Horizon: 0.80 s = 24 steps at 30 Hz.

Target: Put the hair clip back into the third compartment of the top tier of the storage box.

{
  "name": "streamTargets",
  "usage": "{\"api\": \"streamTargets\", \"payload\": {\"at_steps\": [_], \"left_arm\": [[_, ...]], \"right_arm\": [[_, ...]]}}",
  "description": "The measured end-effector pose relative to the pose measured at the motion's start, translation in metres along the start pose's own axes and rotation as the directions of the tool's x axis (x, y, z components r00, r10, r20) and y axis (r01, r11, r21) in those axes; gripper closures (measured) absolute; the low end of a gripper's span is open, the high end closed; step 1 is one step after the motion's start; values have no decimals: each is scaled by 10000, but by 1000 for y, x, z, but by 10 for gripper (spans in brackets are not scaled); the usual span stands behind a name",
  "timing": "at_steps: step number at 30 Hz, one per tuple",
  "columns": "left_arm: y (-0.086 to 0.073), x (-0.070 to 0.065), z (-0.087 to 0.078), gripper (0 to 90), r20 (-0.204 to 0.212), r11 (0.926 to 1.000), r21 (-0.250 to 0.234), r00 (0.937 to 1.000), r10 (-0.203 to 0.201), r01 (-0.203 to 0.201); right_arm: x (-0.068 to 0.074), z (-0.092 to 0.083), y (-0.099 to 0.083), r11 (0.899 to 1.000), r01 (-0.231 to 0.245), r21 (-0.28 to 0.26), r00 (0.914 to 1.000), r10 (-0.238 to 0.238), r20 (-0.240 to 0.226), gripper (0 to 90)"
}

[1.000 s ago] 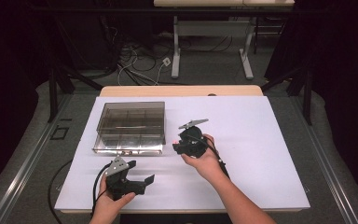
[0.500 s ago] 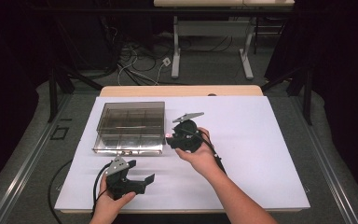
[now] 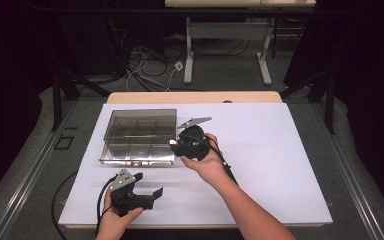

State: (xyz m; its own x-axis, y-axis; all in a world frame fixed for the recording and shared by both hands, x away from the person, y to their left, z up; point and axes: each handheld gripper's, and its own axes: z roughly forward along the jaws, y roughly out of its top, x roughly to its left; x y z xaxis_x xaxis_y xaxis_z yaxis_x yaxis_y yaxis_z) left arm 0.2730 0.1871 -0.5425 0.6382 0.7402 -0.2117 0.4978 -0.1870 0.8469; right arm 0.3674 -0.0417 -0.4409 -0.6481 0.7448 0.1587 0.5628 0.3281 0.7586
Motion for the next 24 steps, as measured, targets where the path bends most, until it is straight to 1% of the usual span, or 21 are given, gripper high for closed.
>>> {"api": "streamTargets", "payload": {"at_steps": [2,4,6,8,9,10,11,12,13,15,20,21,24], "left_arm": [[0,1,-1,39,-27,9999,7,9999,102,-102],[0,1,-1,39,-23,10000,2,10000,90,-90],[0,1,-1,39,-24,10000,-9,10000,85,-85],[0,1,-1,39,-17,10000,-12,10000,93,-93],[0,1,-1,39,5,10000,-9,10000,80,-80],[0,0,0,39,41,10000,-20,10000,-13,13],[0,1,0,39,36,10000,7,10000,23,-23],[0,1,-1,39,27,10000,1,10000,-9,9],[0,1,-1,39,-3,10000,-23,10000,66,-66],[0,1,-2,39,-8,10000,-69,10000,-13,13],[-1,2,-2,40,-40,10000,-15,10000,19,-19],[-1,1,-3,40,-30,10000,-38,10000,-59,59],[-1,2,-3,41,-50,10000,-46,10000,-5,5]], "right_arm": [[4,2,1,10000,0,-4,10000,0,-19,679],[7,4,3,10000,69,-2,10000,-69,-56,680],[10,7,4,9999,89,-92,9997,-91,-213,680],[12,9,5,9999,133,-66,9994,-135,-318,680],[13,11,6,9997,191,-175,9993,-197,-321,679],[14,12,6,9996,216,-175,9992,-222,-342,680],[14,14,6,9992,305,-242,9988,-314,-373,679],[15,15,7,9995,232,-225,9989,-241,-406,680],[16,16,7,9994,240,-261,9989,-250,-393,680],[16,18,7,9988,303,-392,9986,-319,-424,680],[17,22,6,9975,368,-607,9982,-395,-441,679],[16,22,5,9971,404,-642,9980,-434,-465,680],[16,25,4,9969,312,-723,9985,-344,-425,679]]}}
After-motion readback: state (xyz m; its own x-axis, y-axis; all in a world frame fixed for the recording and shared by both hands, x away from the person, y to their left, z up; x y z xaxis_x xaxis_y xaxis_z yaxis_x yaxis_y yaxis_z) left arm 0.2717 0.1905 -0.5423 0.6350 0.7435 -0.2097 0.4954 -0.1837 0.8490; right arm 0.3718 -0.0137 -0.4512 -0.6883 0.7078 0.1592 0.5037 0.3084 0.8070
